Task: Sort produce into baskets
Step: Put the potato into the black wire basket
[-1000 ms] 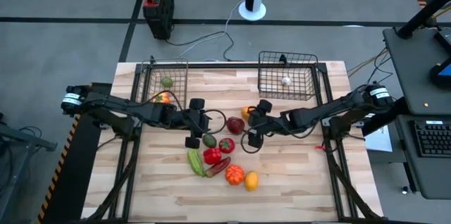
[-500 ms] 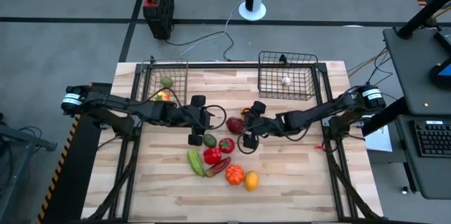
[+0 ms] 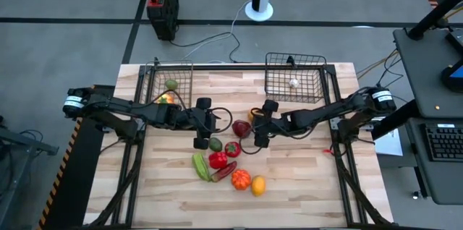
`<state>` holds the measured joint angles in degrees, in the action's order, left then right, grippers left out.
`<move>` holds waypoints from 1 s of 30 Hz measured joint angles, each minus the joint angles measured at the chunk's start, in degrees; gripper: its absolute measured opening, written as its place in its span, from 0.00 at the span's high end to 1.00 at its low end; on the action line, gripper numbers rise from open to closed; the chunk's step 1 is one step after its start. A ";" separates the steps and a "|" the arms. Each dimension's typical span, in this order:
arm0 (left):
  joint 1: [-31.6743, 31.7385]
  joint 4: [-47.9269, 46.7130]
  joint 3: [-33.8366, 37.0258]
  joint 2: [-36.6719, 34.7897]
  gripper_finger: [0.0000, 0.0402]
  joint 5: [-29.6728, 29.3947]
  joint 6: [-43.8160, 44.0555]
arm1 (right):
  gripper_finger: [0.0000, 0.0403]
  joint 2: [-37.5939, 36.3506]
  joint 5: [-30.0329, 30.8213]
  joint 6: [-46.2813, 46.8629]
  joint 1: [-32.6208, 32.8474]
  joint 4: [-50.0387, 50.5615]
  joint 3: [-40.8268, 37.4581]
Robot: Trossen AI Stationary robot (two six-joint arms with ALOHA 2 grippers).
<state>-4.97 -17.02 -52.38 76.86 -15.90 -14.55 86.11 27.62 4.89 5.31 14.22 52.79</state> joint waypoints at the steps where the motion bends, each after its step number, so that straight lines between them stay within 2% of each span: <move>1: 0.01 0.03 0.00 0.00 0.57 0.00 0.00 | 0.11 -0.01 0.00 -0.02 -0.11 0.69 0.08; 11: 0.31 0.09 0.00 0.00 0.57 0.00 0.00 | 0.11 0.21 -0.60 0.97 -2.20 5.36 0.02; 20: 0.32 0.51 0.00 0.02 0.57 0.00 -0.31 | 0.11 0.24 -0.61 0.79 -3.66 4.75 -0.60; 30: 0.31 0.86 0.00 0.02 0.57 0.00 -0.28 | 0.11 1.38 -0.59 3.55 -3.59 2.23 -4.80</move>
<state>-4.67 -16.16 -52.38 76.88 -15.90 -14.83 87.49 27.03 8.43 1.72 16.45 47.99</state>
